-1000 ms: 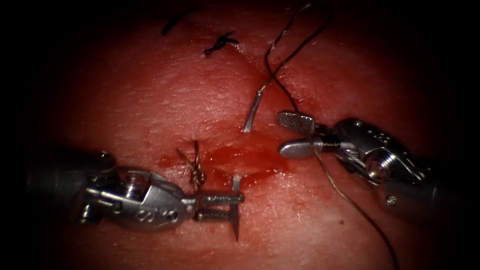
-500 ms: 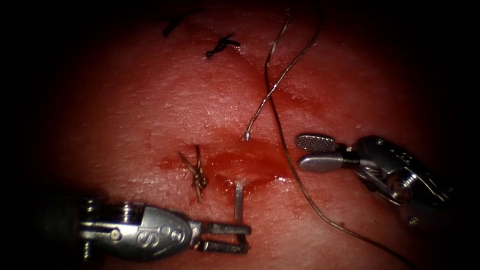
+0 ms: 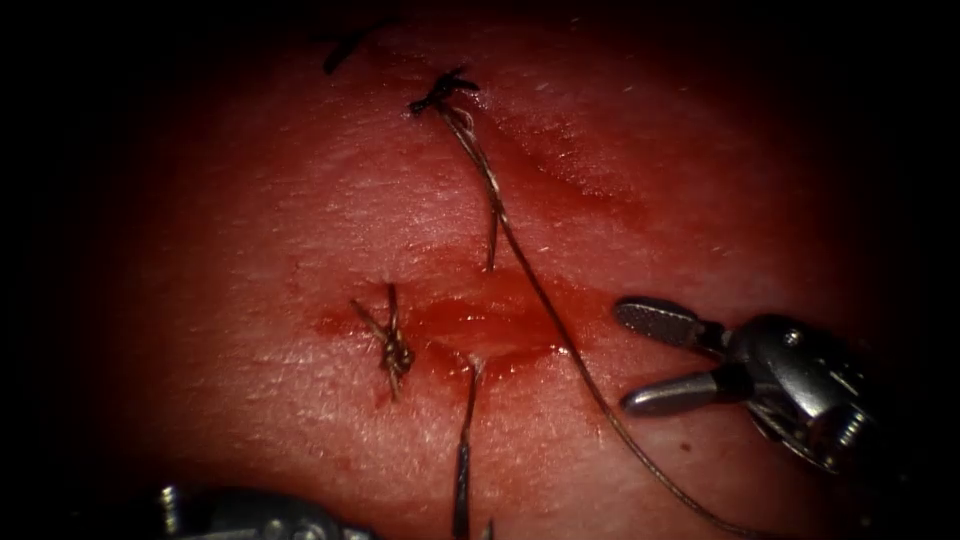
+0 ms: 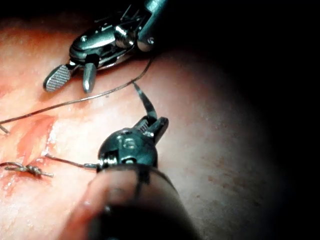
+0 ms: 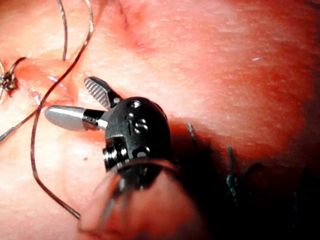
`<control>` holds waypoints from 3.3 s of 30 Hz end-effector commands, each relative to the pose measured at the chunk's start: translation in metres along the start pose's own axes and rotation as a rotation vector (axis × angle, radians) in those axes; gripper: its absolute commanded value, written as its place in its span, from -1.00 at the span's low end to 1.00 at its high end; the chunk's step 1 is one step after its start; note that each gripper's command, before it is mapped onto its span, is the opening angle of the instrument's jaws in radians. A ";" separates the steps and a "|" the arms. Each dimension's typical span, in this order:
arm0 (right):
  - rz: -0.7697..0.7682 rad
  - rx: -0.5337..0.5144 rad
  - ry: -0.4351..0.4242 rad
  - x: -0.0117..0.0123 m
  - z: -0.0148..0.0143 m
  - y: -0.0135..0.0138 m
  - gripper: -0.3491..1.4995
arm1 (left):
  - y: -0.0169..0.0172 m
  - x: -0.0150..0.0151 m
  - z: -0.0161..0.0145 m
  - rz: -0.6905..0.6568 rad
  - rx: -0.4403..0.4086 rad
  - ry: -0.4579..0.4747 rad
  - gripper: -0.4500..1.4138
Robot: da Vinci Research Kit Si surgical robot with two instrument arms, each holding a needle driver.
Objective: Wound Closure
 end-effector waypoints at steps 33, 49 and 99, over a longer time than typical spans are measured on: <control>0.861 -0.071 -0.014 0.0090 0.0069 -0.0040 0.58 | 0.0028 -0.0032 0.0009 0.962 -0.372 0.339 -1.00; 0.932 -0.042 -0.047 0.0051 0.0106 -0.0013 0.69 | 0.0022 -0.0030 0.0015 0.994 -0.343 0.327 -1.00; 0.872 0.071 -0.076 0.0063 0.0107 -0.0020 -1.00 | 0.0022 -0.0030 0.0013 0.996 -0.323 0.312 -1.00</control>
